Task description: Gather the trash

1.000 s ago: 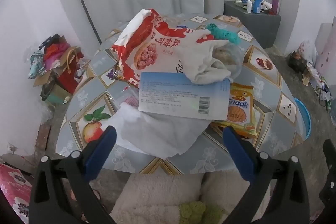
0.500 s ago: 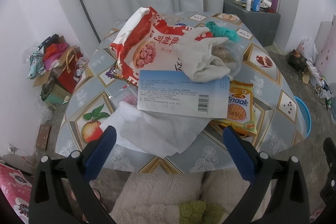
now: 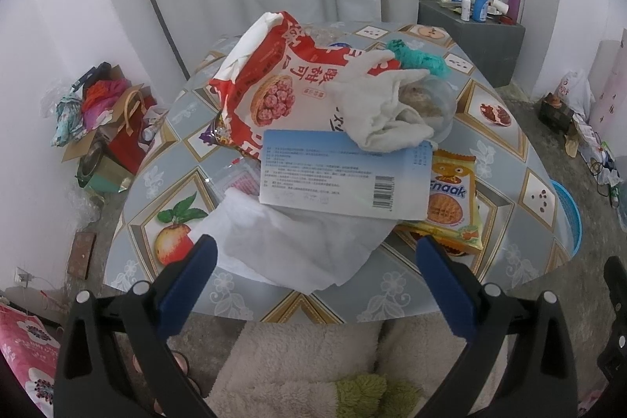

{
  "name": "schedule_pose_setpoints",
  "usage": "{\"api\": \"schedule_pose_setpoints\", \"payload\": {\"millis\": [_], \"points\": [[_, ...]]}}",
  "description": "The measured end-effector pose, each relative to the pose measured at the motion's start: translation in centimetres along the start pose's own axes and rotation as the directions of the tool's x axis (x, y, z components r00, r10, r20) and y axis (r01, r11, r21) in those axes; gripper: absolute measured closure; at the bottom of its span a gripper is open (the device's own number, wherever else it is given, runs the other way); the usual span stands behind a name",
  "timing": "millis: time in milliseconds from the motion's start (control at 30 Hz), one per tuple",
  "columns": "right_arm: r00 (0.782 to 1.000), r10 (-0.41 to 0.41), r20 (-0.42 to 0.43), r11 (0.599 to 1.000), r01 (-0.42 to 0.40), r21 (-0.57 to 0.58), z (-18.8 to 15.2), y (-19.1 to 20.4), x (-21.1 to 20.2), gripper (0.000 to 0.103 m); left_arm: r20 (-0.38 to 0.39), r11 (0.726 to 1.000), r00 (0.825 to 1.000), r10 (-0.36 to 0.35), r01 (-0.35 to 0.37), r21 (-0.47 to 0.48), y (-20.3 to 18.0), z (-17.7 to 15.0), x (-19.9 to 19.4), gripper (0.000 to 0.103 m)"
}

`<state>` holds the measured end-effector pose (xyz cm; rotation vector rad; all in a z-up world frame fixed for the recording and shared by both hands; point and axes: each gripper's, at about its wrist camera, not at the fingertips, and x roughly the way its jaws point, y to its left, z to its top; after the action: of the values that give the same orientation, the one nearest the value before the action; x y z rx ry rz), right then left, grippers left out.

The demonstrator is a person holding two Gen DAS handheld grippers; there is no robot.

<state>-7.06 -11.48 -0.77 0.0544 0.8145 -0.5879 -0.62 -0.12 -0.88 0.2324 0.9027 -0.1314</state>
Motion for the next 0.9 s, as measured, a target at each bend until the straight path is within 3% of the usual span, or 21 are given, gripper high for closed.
{"api": "schedule_pose_setpoints", "payload": {"millis": [900], "points": [[1.000, 0.005, 0.000, 1.000, -0.005, 0.000, 0.16, 0.08, 0.31, 0.006, -0.005, 1.000, 1.000, 0.003, -0.003, 0.002, 0.63, -0.39, 0.34, 0.004]]}}
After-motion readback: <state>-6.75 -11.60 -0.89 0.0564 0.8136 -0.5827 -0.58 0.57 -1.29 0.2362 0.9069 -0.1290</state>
